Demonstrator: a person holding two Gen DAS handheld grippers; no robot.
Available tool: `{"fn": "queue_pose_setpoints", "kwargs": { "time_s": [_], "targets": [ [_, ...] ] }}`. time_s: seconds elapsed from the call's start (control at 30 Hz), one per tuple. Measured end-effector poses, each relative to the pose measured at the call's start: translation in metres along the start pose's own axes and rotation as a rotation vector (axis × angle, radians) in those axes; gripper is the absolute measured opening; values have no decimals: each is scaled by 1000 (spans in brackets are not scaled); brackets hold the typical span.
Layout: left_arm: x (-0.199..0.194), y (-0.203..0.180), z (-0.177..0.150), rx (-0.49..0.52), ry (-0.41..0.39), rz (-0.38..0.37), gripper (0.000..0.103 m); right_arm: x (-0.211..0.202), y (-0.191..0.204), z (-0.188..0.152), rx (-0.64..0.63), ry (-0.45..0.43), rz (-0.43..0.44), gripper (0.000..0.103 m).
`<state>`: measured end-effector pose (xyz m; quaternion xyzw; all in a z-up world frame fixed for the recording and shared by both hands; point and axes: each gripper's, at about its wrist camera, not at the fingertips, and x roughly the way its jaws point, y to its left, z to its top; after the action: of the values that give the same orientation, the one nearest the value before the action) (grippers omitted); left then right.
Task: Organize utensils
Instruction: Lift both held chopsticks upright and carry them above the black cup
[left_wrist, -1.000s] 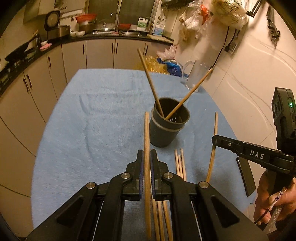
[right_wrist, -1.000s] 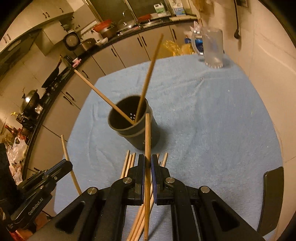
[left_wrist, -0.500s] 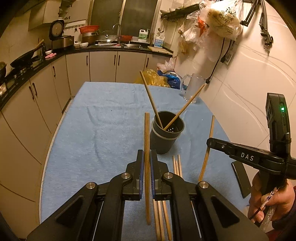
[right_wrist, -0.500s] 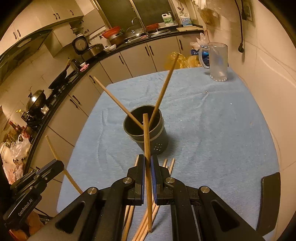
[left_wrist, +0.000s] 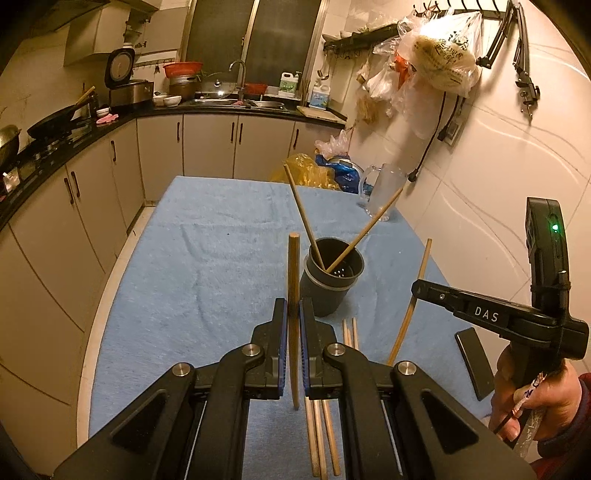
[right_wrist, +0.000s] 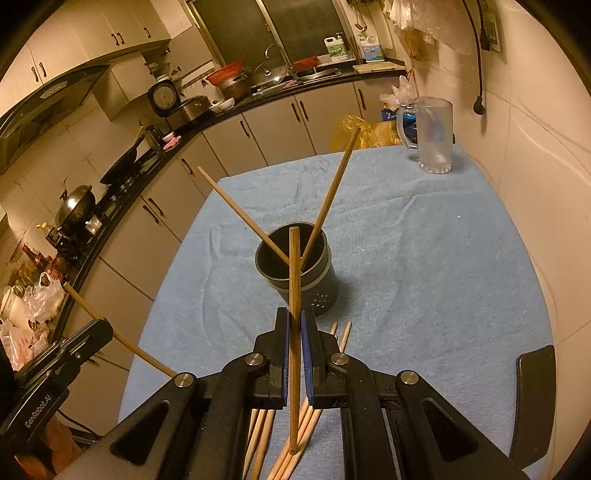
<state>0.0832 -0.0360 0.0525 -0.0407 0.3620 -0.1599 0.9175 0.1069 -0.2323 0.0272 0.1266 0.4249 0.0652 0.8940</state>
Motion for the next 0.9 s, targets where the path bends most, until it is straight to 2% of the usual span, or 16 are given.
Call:
{"fn": "queue_pose_setpoints", "kwargs": {
  "time_s": [0.6, 0.9],
  "targets": [
    [-10, 7, -3, -19, -20, 6, 6, -6, 4, 6, -15, -17, 6, 7],
    [-10, 15, 5, -40, -21, 11, 6, -8, 1, 11, 8, -18, -1, 7]
  ]
}}
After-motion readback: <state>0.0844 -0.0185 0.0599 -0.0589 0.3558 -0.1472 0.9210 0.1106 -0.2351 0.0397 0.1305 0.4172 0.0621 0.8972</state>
